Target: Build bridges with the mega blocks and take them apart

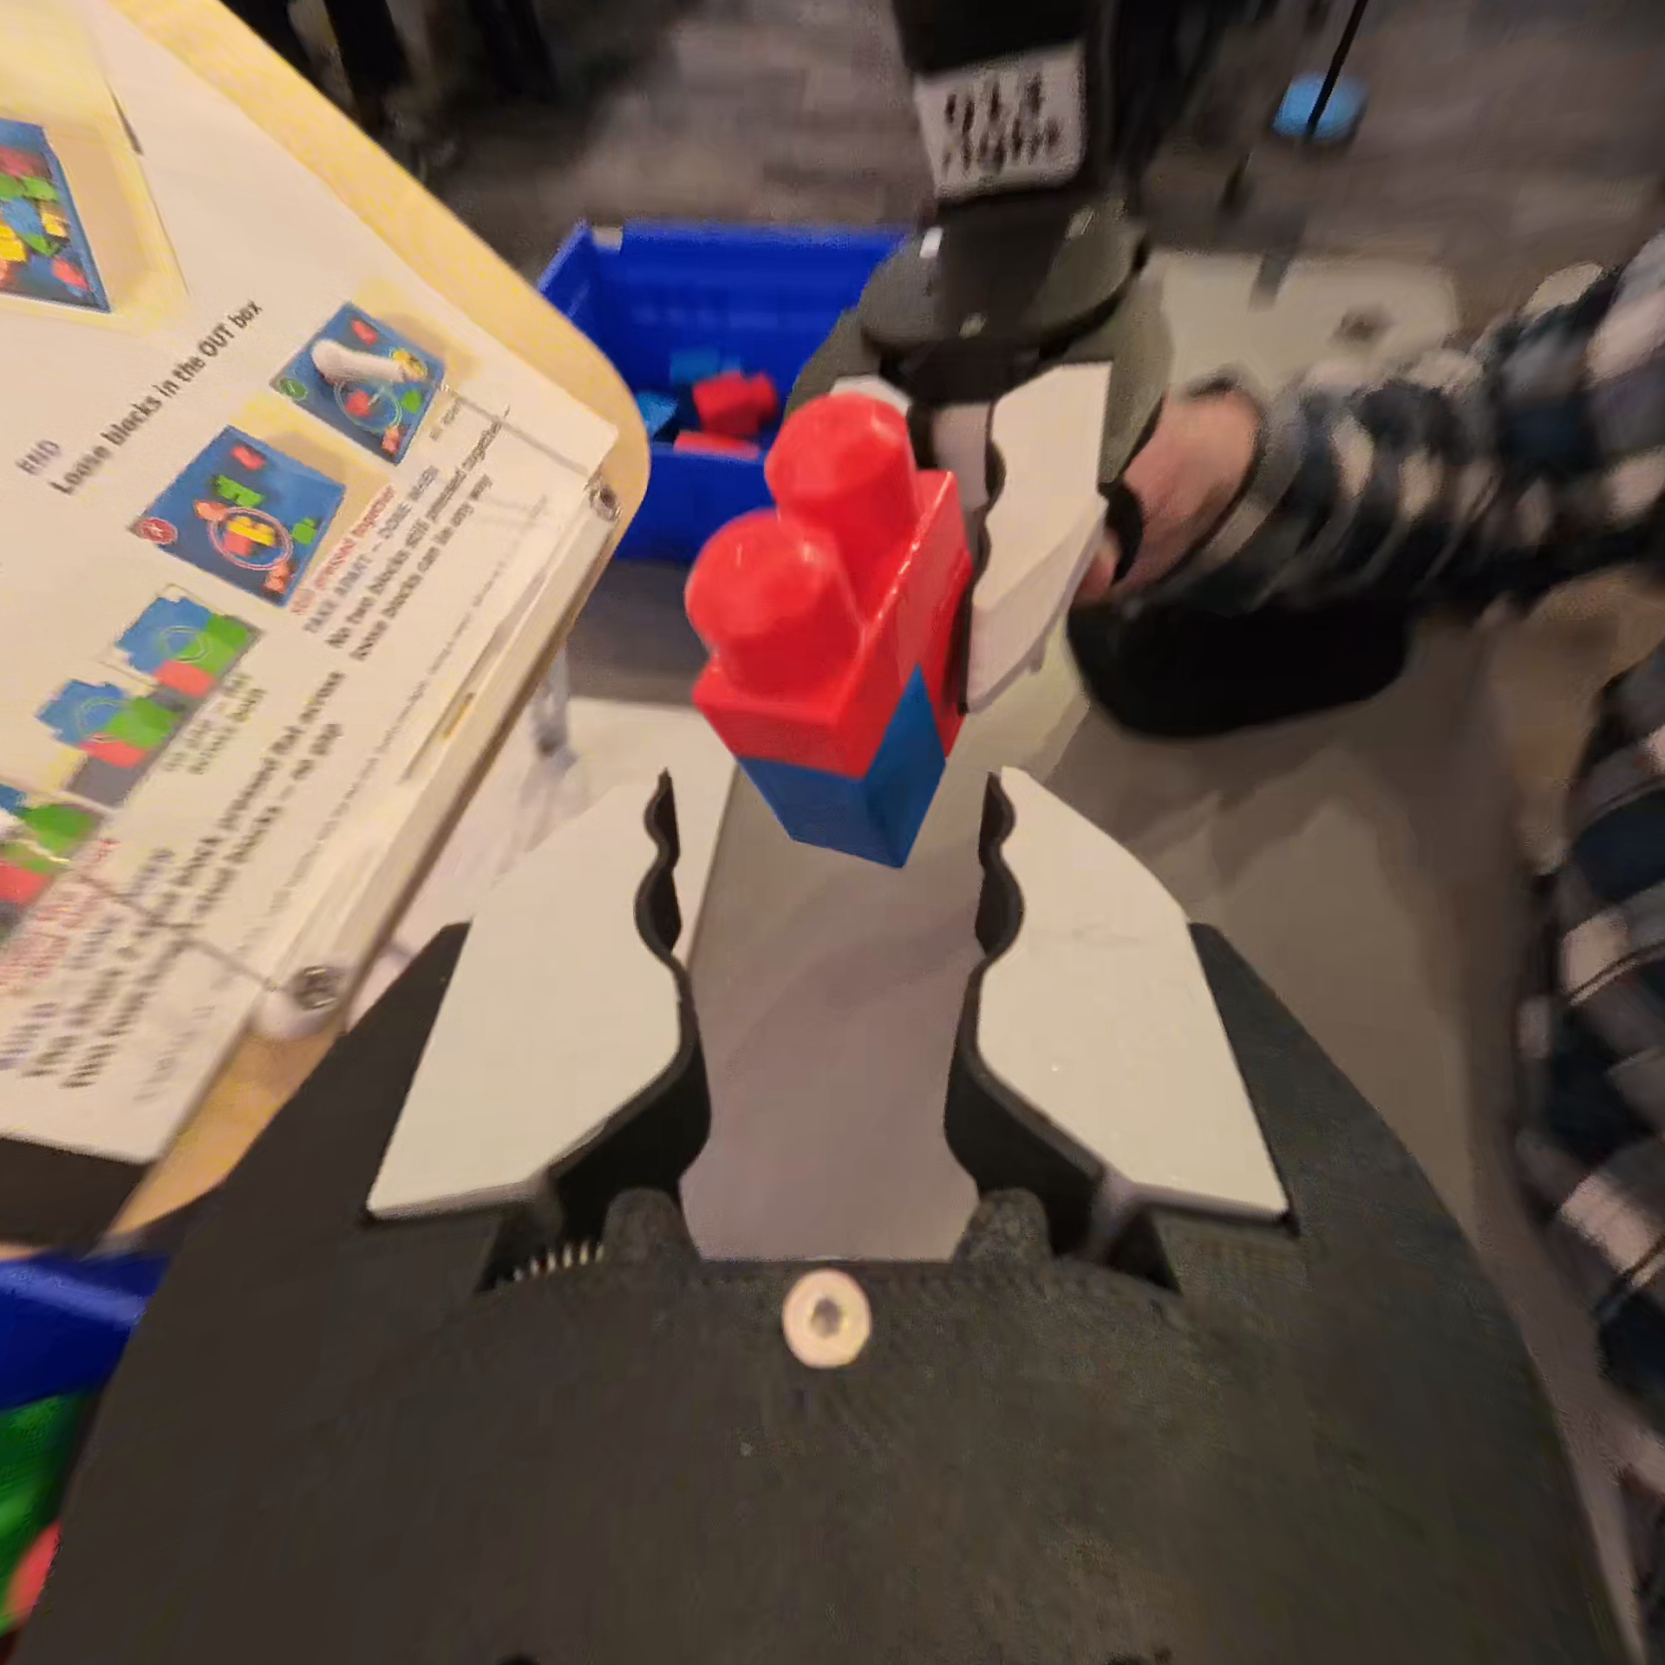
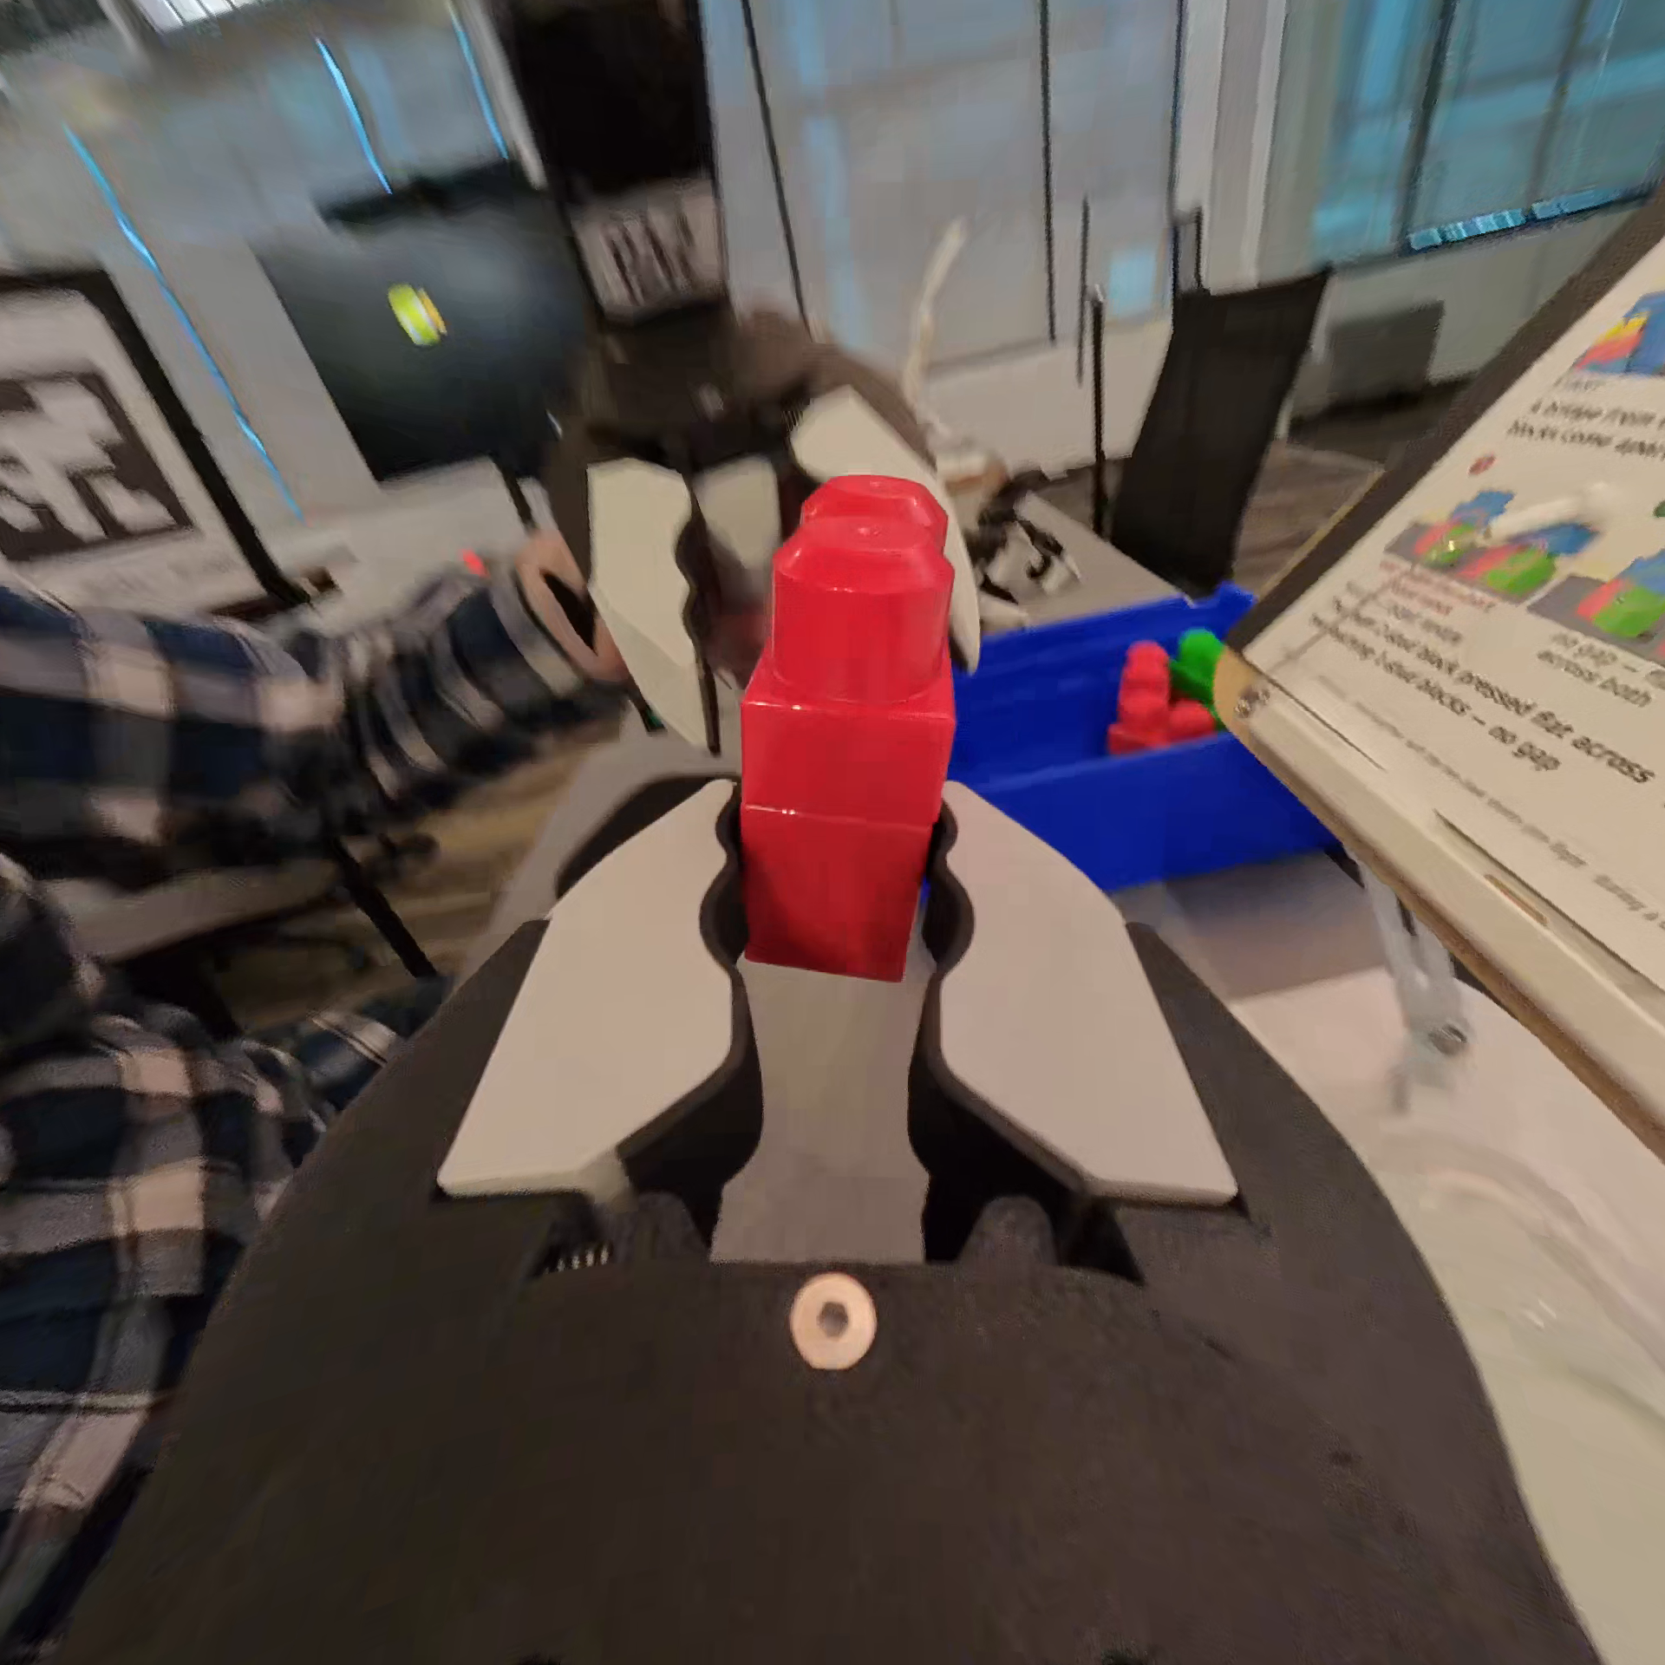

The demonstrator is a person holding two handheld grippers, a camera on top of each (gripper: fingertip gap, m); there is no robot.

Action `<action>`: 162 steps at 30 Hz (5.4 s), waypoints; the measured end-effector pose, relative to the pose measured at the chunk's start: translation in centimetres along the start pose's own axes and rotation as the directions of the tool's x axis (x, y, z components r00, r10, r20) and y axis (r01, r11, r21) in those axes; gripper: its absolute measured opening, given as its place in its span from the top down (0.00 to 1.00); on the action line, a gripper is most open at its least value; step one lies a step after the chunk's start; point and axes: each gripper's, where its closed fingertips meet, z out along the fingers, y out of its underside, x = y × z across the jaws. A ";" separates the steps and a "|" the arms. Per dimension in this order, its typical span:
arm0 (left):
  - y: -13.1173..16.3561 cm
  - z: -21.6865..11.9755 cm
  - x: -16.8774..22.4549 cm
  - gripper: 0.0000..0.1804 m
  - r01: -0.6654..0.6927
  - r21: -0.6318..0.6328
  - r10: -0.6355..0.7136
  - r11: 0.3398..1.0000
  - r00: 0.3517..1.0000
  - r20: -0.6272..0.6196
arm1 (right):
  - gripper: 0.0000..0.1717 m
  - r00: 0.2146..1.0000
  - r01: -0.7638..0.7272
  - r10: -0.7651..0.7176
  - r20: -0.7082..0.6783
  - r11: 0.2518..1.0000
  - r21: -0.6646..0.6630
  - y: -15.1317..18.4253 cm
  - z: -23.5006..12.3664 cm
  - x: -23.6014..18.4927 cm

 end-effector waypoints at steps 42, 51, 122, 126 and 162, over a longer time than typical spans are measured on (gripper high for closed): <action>-5.2 3.0 0.0 0.32 -0.650 0.068 0.449 0.757 0.593 0.668 | 0.79 0.871 -0.443 0.319 0.373 0.839 0.315 -4.8 -3.8 0.1; -6.5 3.1 1.3 0.49 -0.754 0.041 0.501 0.656 0.475 0.723 | 0.79 0.821 -0.520 0.364 0.439 0.795 0.313 -4.3 -3.0 -0.1; -5.7 2.2 3.7 0.51 -0.737 0.156 0.578 0.658 0.626 0.523 | 0.75 0.838 -0.461 0.289 0.463 0.829 0.318 -4.0 -1.5 -2.8; -4.3 2.5 5.2 0.51 -0.724 0.154 0.633 0.672 0.670 0.388 | 0.72 0.806 -0.408 0.301 0.509 0.906 0.111 -3.0 -1.1 -4.6; -0.9 -1.7 6.3 0.51 -0.647 0.034 0.587 0.762 0.711 0.387 | 0.68 0.689 -0.419 0.101 -0.718 0.863 -0.282 5.1 -24.9 16.0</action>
